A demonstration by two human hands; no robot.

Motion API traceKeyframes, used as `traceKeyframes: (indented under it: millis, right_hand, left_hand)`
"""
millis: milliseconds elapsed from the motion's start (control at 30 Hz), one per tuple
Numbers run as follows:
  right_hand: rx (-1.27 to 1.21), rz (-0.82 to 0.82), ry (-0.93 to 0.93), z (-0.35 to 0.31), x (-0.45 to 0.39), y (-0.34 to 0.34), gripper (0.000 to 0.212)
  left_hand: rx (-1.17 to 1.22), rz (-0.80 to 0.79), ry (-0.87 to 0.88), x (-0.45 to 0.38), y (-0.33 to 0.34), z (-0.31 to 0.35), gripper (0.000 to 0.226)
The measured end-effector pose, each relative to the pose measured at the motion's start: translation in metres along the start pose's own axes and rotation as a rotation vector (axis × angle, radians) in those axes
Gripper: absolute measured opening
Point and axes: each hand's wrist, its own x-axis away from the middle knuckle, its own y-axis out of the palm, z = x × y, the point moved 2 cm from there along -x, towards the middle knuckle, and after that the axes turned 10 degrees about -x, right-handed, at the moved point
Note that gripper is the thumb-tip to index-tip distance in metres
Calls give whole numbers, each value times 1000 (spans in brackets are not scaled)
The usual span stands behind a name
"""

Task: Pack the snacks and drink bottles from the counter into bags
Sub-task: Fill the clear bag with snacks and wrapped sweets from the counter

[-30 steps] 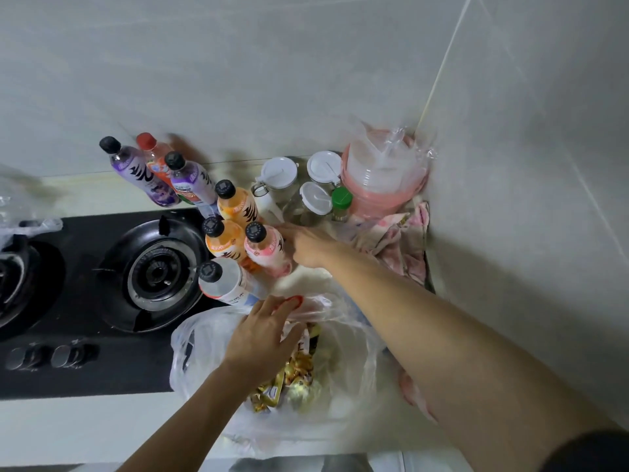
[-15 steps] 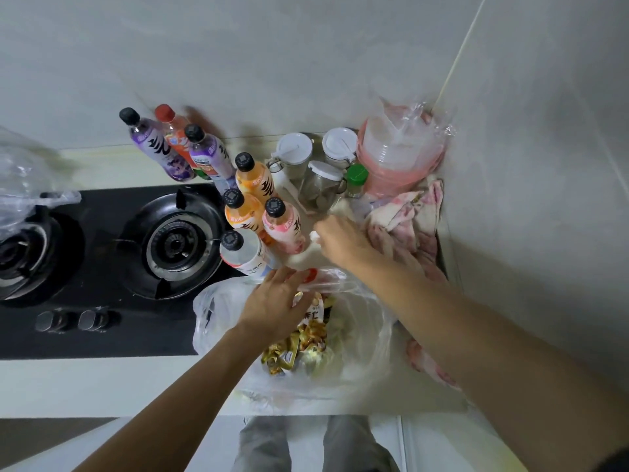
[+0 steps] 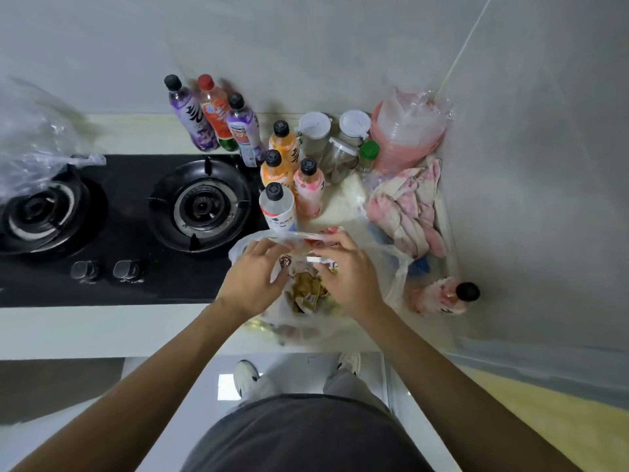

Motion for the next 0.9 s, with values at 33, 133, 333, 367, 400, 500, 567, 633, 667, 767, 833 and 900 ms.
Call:
traceKeyframes:
  millis: [33, 133, 333, 367, 400, 500, 567, 633, 667, 767, 833, 900]
  right_hand:
    - [34, -31, -8, -2, 2, 6, 24]
    - [167, -150, 15, -8, 7, 16, 39]
    - [370, 170, 182, -21, 27, -31, 51]
    - [413, 241, 251, -19, 30, -43, 54]
    - [419, 268, 334, -15, 33, -53, 59]
    - [304, 140, 574, -3, 37, -74, 71]
    - [294, 24, 692, 3, 38, -80, 64]
    - [248, -14, 738, 11, 40, -80, 36]
    - [182, -9, 772, 14, 42, -79, 22]
    - [-54, 35, 804, 26, 46, -73, 21]
    - [-70, 30, 749, 23, 47, -72, 27]
    - [-52, 24, 690, 20, 46, -69, 39]
  left_hand:
    - [-12, 18, -12, 5, -2, -6, 39]
    - [-63, 67, -98, 18, -4, -23, 46]
    - [45, 184, -342, 34, -1, -42, 52]
    - [125, 154, -412, 34, 3, -46, 52]
    - [193, 118, -467, 33, 6, -50, 51]
    - [369, 23, -564, 29, 8, -51, 39]
    - [485, -1, -619, 27, 5, -48, 32]
    - [578, -8, -681, 27, 4, -47, 29]
    - [608, -7, -709, 26, 4, -46, 29]
    - [697, -25, -760, 29, 4, -50, 39]
    - [753, -72, -766, 36, 4, -53, 57]
    - [729, -92, -758, 42, 8, -60, 65]
